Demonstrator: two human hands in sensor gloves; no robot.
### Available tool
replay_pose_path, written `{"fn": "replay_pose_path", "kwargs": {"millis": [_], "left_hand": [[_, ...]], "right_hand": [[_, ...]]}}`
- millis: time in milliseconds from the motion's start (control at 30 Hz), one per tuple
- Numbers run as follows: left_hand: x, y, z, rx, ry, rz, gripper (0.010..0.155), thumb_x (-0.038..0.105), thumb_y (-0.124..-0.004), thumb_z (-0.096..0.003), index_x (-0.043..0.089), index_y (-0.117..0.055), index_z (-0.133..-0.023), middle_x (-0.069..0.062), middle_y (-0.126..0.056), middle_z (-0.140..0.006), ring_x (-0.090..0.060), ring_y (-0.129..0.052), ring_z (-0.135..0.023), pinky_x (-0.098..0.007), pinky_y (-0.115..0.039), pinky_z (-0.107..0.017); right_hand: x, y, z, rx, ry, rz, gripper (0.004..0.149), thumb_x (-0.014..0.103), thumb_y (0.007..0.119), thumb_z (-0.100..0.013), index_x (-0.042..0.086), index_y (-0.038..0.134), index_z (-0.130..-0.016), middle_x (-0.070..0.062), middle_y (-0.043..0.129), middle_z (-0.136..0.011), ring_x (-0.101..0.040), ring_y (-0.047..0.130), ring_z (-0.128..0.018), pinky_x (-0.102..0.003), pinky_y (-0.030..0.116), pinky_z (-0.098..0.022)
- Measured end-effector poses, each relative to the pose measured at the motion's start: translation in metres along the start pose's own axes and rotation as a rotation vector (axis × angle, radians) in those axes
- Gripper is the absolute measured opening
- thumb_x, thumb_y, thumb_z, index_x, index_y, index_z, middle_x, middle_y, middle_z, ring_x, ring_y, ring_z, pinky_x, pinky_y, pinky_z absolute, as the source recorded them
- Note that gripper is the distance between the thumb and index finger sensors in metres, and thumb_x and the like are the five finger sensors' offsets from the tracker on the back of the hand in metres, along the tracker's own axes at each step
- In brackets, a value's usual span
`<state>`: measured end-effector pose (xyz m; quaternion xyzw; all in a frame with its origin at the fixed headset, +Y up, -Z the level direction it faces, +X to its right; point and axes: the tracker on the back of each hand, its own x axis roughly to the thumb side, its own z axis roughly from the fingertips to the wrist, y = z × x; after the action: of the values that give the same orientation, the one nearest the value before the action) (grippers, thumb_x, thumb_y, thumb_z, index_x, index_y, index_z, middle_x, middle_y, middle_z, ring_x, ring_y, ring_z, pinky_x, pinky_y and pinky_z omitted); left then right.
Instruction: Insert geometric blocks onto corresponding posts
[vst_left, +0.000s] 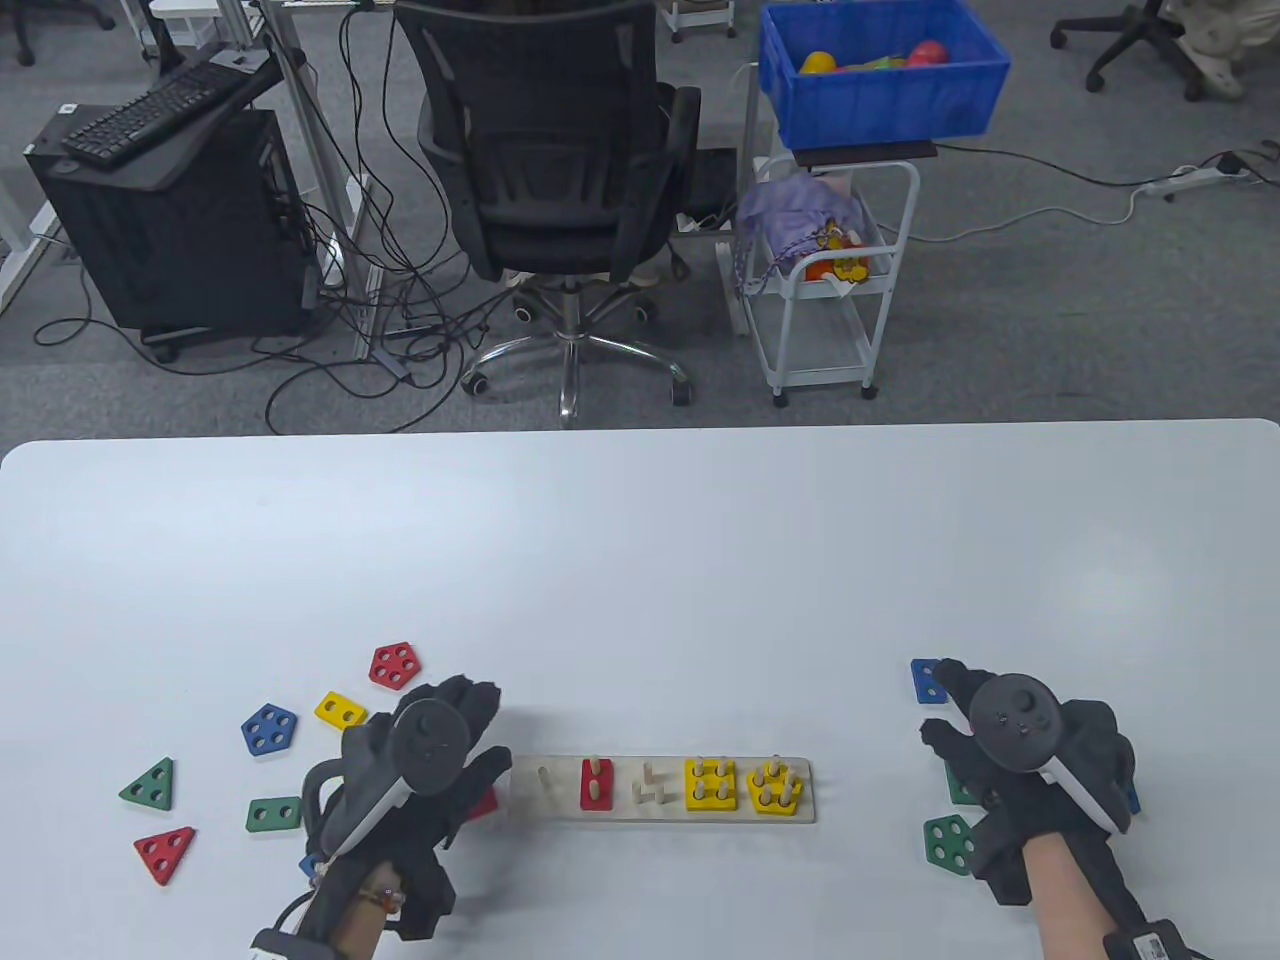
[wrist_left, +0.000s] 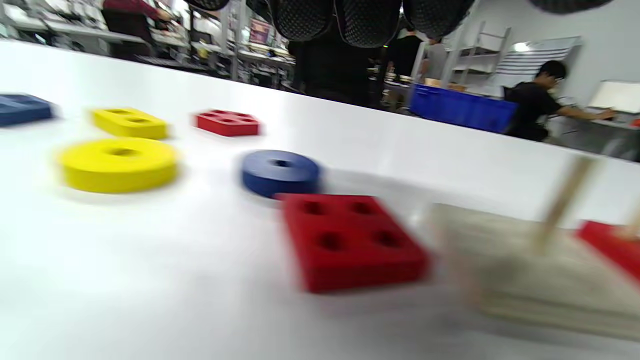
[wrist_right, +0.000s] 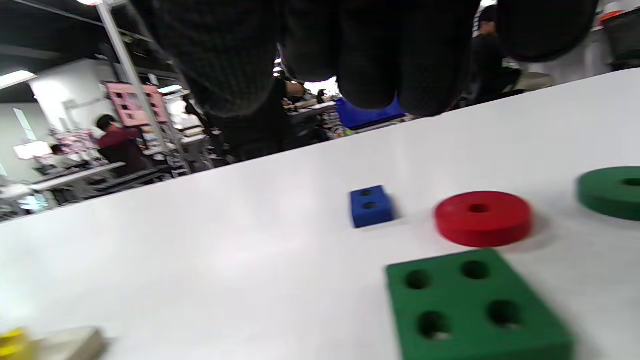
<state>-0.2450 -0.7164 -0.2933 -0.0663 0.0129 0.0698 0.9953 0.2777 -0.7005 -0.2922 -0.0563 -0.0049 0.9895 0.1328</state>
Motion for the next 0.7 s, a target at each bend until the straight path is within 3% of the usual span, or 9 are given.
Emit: {"fn": "replay_pose_path", "kwargs": {"millis": [133,300,533,700], "left_hand": [[-0.020,0.001,-0.002,0.023,0.088,-0.053,0.068,0.064,-0.067,-0.0406,0.048,-0.054,-0.105,0.015,-0.052,-0.121,-0.021,-0.052,-0.117,-0.058,-0.044,-0.083],[-0.022,0.001,-0.002,0.022,0.094,-0.041,0.068,0.064,-0.067,-0.0406,0.048,-0.054,-0.105,0.015,-0.052,-0.121,-0.021,-0.052,-0.117,-0.058,-0.044,-0.083],[-0.022,-0.003,-0.003,0.001,0.090,-0.055,0.067,0.064,-0.067,-0.0406,0.048,-0.055,-0.105,0.015,-0.053,-0.121,-0.021,-0.054,-0.117,-0.058,-0.045,-0.083],[-0.020,-0.005,-0.003,-0.010,0.083,-0.066,0.067,0.064,-0.066,-0.0406,0.048,-0.055,-0.105,0.015,-0.053,-0.121,-0.021,-0.053,-0.117,-0.058,-0.045,-0.083]], "right_hand": [[-0.003,0.007,-0.016,0.052,0.122,0.082,0.059,0.039,0.084,-0.048,0.015,0.069,-0.100,-0.018,0.078,-0.098,-0.045,0.084,-0.081,-0.068,0.067,-0.056],[0.010,0.020,-0.051,0.157,0.201,0.230,0.059,0.039,0.084,-0.048,0.016,0.069,-0.100,-0.016,0.080,-0.097,-0.045,0.085,-0.080,-0.066,0.069,-0.055],[0.035,0.048,-0.091,0.296,0.231,0.428,0.069,0.045,0.082,-0.047,0.011,0.062,-0.104,-0.019,0.079,-0.097,-0.045,0.085,-0.080,-0.066,0.068,-0.056],[0.039,0.062,-0.102,0.334,0.260,0.497,0.066,0.043,0.085,-0.046,0.012,0.066,-0.101,-0.017,0.083,-0.091,-0.042,0.090,-0.073,-0.063,0.072,-0.054]]}}
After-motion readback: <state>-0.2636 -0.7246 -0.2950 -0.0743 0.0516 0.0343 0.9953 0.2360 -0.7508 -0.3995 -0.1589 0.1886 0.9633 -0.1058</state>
